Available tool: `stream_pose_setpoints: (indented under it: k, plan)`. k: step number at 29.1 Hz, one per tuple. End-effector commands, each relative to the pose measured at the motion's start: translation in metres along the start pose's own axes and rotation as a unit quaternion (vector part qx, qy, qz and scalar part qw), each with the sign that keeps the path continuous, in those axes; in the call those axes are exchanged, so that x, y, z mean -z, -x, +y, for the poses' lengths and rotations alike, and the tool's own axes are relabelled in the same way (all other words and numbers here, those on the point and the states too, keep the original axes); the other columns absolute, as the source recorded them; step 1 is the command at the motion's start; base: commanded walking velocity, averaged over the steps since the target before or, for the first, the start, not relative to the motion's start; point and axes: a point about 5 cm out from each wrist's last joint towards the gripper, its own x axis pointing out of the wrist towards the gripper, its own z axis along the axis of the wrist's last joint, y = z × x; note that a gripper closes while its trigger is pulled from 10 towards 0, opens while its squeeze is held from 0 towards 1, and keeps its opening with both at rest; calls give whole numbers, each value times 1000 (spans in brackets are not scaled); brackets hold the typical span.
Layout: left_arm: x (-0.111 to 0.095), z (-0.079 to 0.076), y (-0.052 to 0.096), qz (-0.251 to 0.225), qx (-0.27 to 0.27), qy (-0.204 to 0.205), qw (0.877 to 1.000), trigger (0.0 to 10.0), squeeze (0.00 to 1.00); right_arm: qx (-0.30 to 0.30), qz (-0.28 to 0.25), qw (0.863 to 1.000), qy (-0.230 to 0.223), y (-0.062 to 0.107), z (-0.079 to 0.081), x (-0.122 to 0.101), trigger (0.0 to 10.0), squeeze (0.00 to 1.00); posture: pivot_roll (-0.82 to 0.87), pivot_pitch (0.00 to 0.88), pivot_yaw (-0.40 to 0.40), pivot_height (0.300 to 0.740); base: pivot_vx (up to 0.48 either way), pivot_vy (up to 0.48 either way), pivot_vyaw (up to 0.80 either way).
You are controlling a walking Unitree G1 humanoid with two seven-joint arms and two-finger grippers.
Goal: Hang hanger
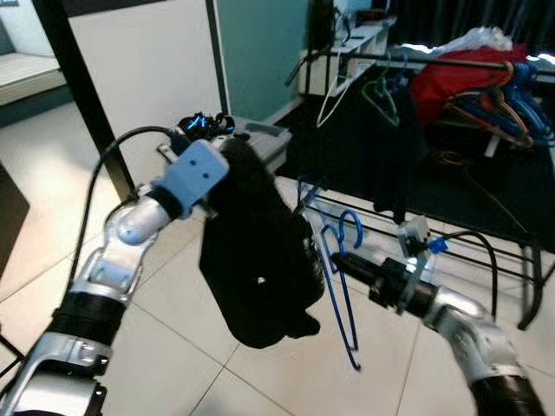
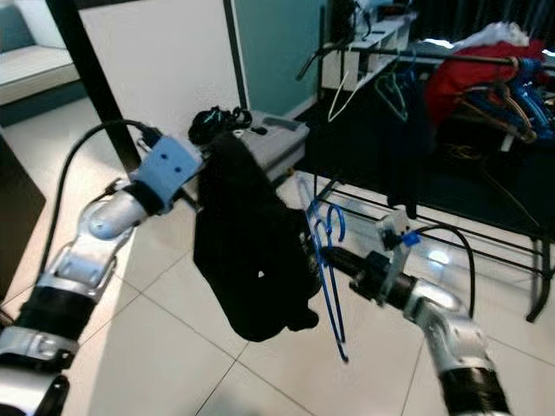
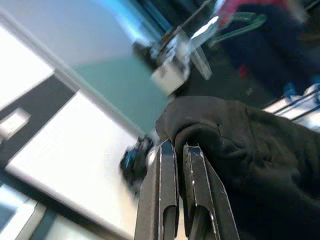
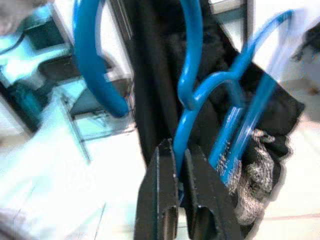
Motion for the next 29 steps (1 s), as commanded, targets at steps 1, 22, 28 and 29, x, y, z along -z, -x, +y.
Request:
stream_pose_setpoints:
  k: [1, 22, 28, 29]
  plan:
    - [-3, 15, 2, -5, -32, 3, 999, 10000, 0, -61, 10, 998, 0, 6, 14, -9, 10000, 0, -76, 0, 60, 740, 0, 0, 0]
    - [-60, 31, 24, -214, 199, -11, 956, 10000, 0, -208, -16, 974, -92, 32, 54, -27, 10000, 0, -81, 0, 51, 740, 0, 0, 0]
    - [-57, 38, 24, -200, 217, -66, 953, 10000, 0, -261, -7, 957, -126, 42, 62, -37, 10000, 0, -85, 0, 50, 740, 0, 0, 0]
    - [-59, 37, 23, -205, 219, -72, 951, 10000, 0, -272, 2, 953, -134, 43, 65, -36, 10000, 0, -88, 0, 44, 740, 0, 0, 0]
